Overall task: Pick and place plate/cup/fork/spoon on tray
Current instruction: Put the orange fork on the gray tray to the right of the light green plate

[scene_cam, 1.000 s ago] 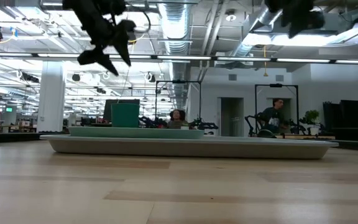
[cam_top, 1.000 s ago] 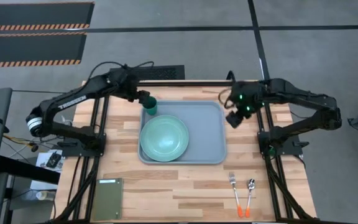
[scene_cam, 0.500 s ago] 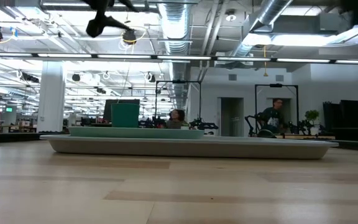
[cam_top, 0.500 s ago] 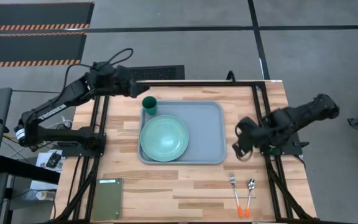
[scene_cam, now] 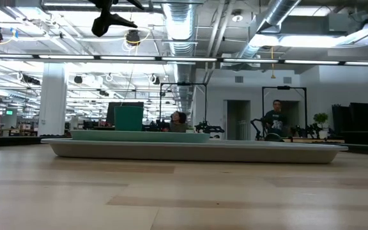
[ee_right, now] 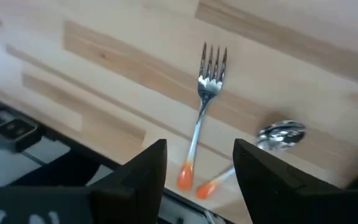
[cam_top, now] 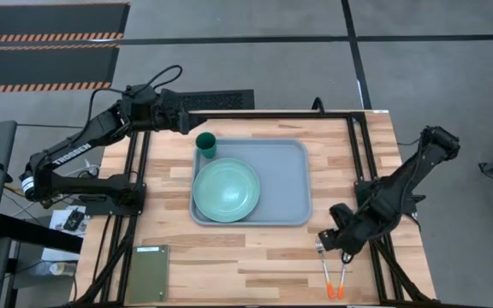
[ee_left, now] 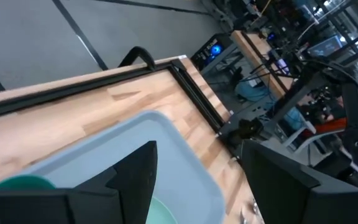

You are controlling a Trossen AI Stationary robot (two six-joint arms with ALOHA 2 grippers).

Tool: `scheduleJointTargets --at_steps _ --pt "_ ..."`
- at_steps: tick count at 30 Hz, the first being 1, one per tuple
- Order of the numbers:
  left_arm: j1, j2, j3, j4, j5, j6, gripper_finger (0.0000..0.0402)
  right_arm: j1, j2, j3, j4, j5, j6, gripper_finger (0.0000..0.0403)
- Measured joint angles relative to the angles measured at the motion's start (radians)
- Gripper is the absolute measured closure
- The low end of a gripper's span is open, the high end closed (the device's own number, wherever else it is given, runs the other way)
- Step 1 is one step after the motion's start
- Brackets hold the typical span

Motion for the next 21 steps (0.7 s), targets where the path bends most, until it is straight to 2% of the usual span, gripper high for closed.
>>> scheduleJointTargets --at_steps 5,14,21 --pt "0.000 0.000 0.000 -0.001 -0.005 0.019 0.0181 0.040 0.060 -0.075 0.149 -0.007 0.048 0.0194" --pt "0.000 0.000 0.000 -0.008 -0.009 0.048 0.0181 0.059 0.263 -0.076 0.351 -0.073 -0.022 0.0194" --pt "0.001 0.000 0.000 -0.008 -0.037 0.048 0.0181 0.059 0.362 -0.064 0.352 -0.088 -0.008 0.0194"
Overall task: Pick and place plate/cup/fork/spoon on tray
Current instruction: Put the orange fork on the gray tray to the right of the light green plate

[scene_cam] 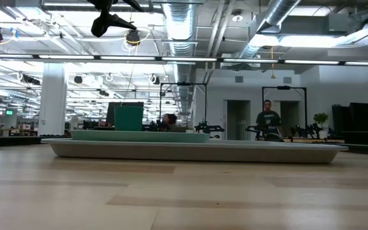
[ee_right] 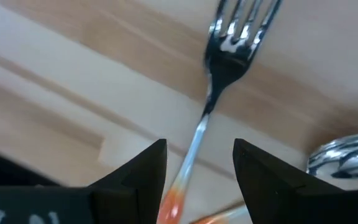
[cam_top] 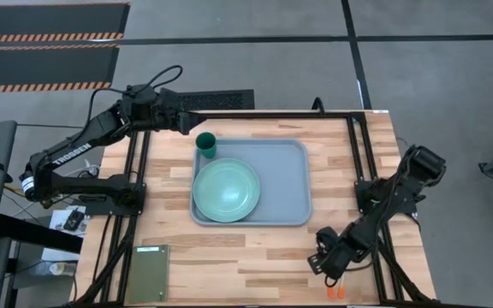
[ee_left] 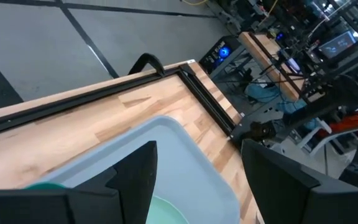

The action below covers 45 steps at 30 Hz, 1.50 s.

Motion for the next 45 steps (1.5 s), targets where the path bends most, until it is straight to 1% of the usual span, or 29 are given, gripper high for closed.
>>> scheduleJointTargets --at_steps 4,7,10,16,18,23,26,31,36,39,42,45 --pt "0.000 0.000 0.000 0.000 0.000 0.000 0.0181 0.008 0.042 0.000 0.006 -0.003 0.012 0.0194" --pt "0.000 0.000 0.000 0.000 -0.002 0.000 0.0181 0.008 0.063 0.000 0.023 -0.013 0.012 0.0211" --pt "0.000 0.000 0.000 -0.001 -0.017 0.011 0.0181 0.006 0.072 0.000 0.031 -0.020 0.008 0.0254" --pt "0.000 0.000 0.000 -0.001 -0.020 0.026 0.0181 0.003 0.074 0.001 0.012 -0.059 0.014 0.0370" --pt "0.000 0.000 0.000 -0.002 -0.020 0.027 0.0181 0.002 0.074 0.003 0.008 -0.065 0.015 0.0390" --pt "0.000 0.000 0.000 -0.004 -0.019 0.048 0.0181 -0.016 0.065 0.001 0.002 -0.094 0.023 0.0382" --pt "0.000 0.000 0.000 -0.009 -0.019 0.052 0.0181 -0.041 0.033 -0.001 -0.014 -0.095 0.015 0.0395" --pt "0.000 0.000 0.000 -0.010 -0.013 0.053 0.0181 -0.088 -0.068 -0.001 -0.098 -0.048 0.012 0.0397" --pt "0.000 0.000 0.000 -0.016 -0.008 0.054 0.0181 -0.153 -0.203 0.000 -0.169 -0.025 -0.013 0.0400" --pt "0.000 0.000 0.000 -0.036 -0.008 0.068 0.0181 -0.210 -0.269 0.022 -0.235 0.031 -0.042 0.0400" --pt "0.000 0.000 0.000 -0.059 -0.008 0.071 0.0181 -0.295 -0.302 0.057 -0.329 0.037 -0.131 0.0400" --pt "0.000 0.000 0.000 -0.080 -0.008 0.071 0.0181 -0.407 -0.302 0.086 -0.396 0.039 -0.250 0.0400"
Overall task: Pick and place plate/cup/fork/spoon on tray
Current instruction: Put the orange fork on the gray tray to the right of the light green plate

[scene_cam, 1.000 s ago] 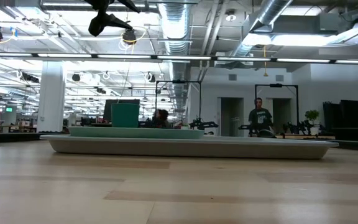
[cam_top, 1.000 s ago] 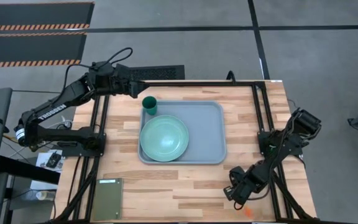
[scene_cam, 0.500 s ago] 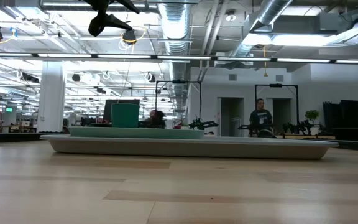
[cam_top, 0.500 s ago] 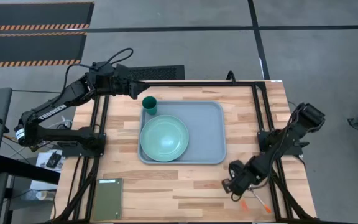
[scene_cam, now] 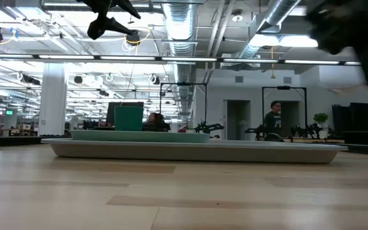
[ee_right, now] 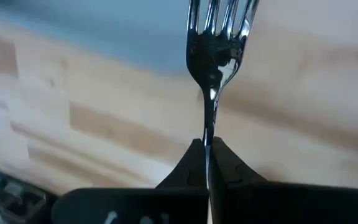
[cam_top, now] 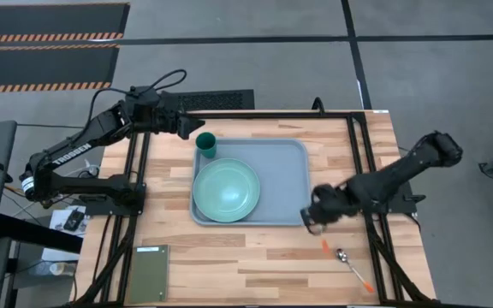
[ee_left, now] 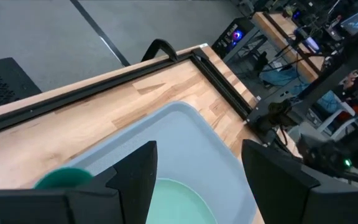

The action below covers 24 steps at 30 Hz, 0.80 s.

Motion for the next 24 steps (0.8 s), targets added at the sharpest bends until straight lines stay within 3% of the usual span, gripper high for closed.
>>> scheduleJointTargets --at_steps 5,11,17,24 --pt "0.000 0.000 0.000 -0.024 0.000 -0.001 0.0181 -0.199 0.061 0.035 0.006 0.006 -0.203 0.0400" --pt "0.000 0.000 0.000 -0.027 0.000 -0.013 0.0181 -0.372 0.190 0.089 0.078 0.070 -0.330 0.0398" --pt "0.000 0.000 0.000 -0.028 0.000 -0.019 0.0181 -0.461 0.329 0.180 0.186 0.103 -0.403 0.0395" --pt "0.000 0.000 0.000 -0.026 0.000 -0.019 0.0181 -0.480 0.476 0.242 0.231 0.121 -0.396 0.0390"
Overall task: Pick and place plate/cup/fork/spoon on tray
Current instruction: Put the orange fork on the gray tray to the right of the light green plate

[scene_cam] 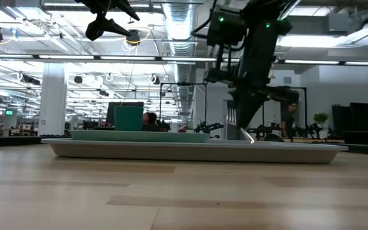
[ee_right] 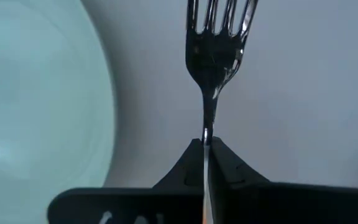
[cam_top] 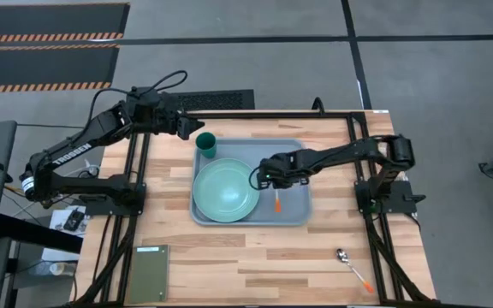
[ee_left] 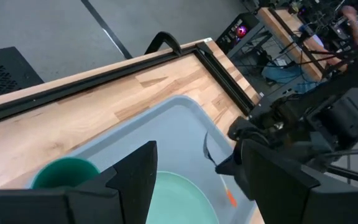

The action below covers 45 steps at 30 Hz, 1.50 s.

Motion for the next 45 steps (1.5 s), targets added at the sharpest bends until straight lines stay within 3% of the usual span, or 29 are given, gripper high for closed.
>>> scheduleJointTargets --at_steps 7,45 --pt "0.000 0.000 0.000 -0.002 0.000 0.005 0.0181 -0.001 0.055 0.002 0.040 -0.008 0.037 0.0377" --pt "0.000 0.000 0.000 0.001 -0.019 0.000 0.0181 0.023 0.063 -0.026 0.082 0.033 0.078 0.0375"
